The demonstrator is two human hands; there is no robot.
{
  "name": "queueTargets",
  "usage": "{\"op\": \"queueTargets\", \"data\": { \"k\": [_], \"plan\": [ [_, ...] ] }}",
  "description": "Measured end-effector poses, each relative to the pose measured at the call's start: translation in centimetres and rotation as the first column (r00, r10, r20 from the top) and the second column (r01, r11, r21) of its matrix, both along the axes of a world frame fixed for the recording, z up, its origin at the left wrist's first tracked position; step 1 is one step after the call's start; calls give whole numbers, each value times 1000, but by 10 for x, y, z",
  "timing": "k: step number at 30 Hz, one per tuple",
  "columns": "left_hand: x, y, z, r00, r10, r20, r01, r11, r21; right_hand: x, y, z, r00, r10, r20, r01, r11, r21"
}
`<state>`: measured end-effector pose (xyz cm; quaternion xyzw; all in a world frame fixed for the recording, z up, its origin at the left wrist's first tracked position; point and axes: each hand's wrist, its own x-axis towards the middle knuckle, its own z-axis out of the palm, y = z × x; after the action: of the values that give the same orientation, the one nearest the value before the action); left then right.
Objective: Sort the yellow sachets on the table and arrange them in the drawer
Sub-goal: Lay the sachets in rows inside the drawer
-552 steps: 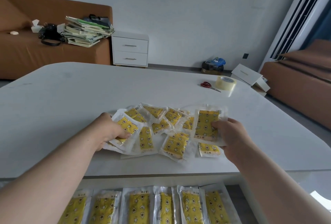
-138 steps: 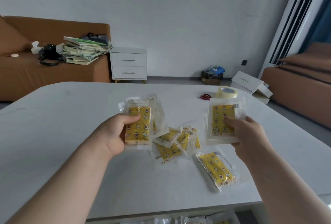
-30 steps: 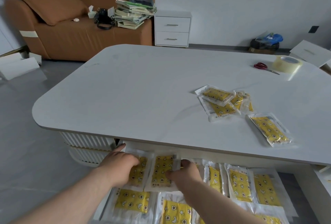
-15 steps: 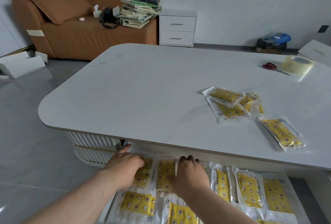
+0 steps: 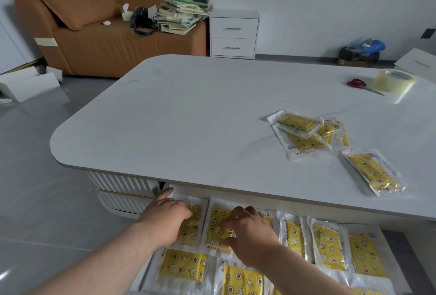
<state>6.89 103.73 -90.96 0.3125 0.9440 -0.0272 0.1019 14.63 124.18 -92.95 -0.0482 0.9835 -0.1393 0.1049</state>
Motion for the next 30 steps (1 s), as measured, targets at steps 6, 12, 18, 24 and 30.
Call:
{"op": "queueTargets", "data": {
  "k": [6, 12, 18, 24, 30],
  "plan": [
    [2, 3, 4, 1000, -23, 3, 23, 999, -23, -3, -1, -3, 1000, 4, -4, -4, 1000, 7],
    [4, 8, 12, 1000, -6, 27, 7, 998, -57, 2, 0, 12, 1000, 19, -17, -19, 1000, -17],
    [23, 50, 54, 974, 43, 220, -35, 999, -40, 22, 14, 66, 1000, -28, 14, 30, 983, -183],
    [47, 88, 103, 953, -15, 302, -25, 992, 127, 51, 59, 129, 954, -263, -142, 199, 914, -353],
    [50, 119, 129, 963, -73, 259, -44, 906, 421, 61, 120, 164, 817, -517, -256, 355, 800, -484]
  ]
}}
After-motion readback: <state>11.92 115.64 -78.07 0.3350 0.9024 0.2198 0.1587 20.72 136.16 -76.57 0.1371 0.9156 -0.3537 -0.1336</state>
